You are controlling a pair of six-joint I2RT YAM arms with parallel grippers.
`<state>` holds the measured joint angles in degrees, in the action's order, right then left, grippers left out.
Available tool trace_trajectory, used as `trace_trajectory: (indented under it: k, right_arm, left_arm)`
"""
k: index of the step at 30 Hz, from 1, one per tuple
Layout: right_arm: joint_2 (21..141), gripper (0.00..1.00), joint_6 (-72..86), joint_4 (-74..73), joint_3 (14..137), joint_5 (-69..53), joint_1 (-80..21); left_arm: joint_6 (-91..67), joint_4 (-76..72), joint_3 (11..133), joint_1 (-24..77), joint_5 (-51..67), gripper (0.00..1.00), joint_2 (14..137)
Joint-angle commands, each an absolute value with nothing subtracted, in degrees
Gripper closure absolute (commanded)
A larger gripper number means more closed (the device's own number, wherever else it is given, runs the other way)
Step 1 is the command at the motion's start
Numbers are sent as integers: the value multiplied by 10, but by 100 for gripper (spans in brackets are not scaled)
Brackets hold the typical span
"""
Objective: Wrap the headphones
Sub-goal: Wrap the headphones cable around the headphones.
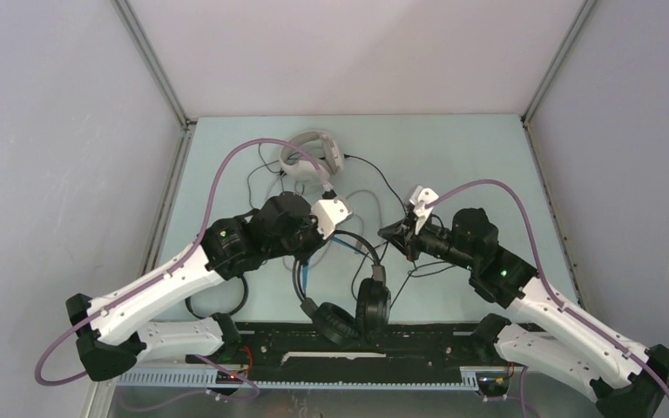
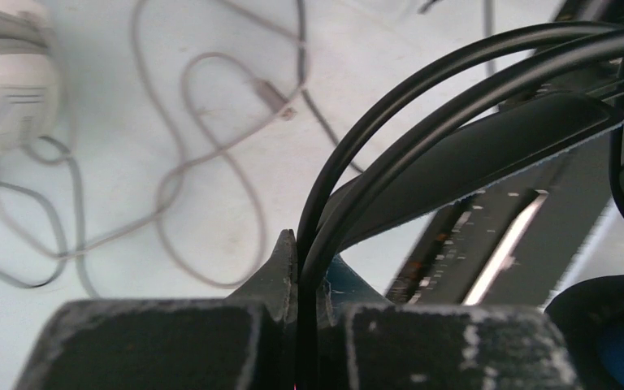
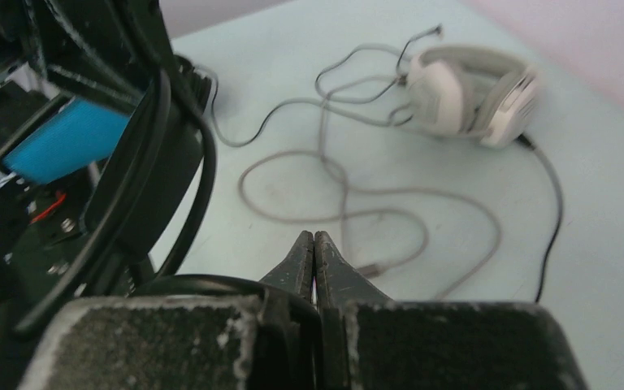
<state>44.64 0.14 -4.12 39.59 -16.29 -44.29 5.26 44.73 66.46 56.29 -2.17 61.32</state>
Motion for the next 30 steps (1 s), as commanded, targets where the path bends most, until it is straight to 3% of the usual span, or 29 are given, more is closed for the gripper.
trace_trajectory:
  k: [1,10,16,18,30]
  right_arm:
    - [474,100,46,-146,476,-162,-448]
    - [490,100,125,-246,565,-206,-450]
    - [476,100,187,-185,577,-288,-451]
    - [479,96,203,-158,577,-300,-456]
    - [534,89,243,-7,577,-261,-521]
  left_arm:
    - [91,412,670,578,-186,100,615]
    - [105,354,641,588,-337,100,605]
    - [101,328,626,588,-367,100,593]
    - [103,317,619,588,-369,100,585]
    - [25,302,625,588,-375,100,569]
